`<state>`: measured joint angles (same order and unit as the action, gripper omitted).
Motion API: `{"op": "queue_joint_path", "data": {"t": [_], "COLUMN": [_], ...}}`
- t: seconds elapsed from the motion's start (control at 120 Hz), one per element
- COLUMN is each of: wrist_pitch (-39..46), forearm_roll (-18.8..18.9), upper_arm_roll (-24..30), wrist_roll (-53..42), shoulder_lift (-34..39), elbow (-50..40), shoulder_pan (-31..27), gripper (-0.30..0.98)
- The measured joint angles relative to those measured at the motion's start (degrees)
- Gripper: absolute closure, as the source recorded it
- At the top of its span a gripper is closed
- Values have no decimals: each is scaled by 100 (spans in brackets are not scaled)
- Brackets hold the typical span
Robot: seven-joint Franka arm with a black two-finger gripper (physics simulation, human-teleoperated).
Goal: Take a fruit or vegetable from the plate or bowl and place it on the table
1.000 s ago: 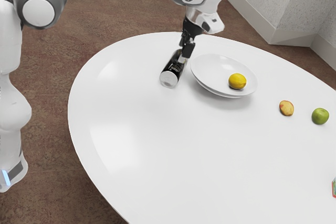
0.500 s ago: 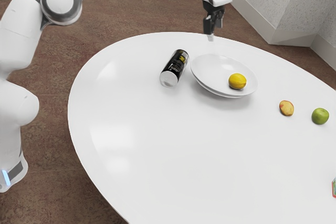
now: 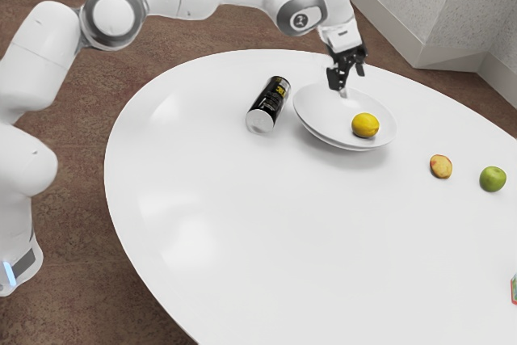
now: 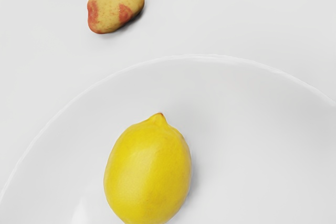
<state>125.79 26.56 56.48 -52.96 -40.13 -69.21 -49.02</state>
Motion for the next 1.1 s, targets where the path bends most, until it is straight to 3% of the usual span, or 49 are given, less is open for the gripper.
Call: {"op": "queue_joint_path", "data": {"t": [0.075,0.233,0.367,0.475,0.592,1.008,1.1], "wrist_pitch": [180,399,489,529,587,709,748], "forearm_roll": [-353,-1603,-2416,-2838,-2959,-2674,-2462], "upper_arm_roll": [-105,-481,-778,-954,-1006,-1178,-1176], "wrist_roll": [-20,90,174,222,262,273,110], "shoulder_lift": [27,48,45,-6,-110,-382,-386], "elbow": [-19,-54,-55,-61,-57,109,152], "shoulder_pan": [51,112,181,255,446,466,469], "gripper": [0,0,0,0,0,0,0]}}
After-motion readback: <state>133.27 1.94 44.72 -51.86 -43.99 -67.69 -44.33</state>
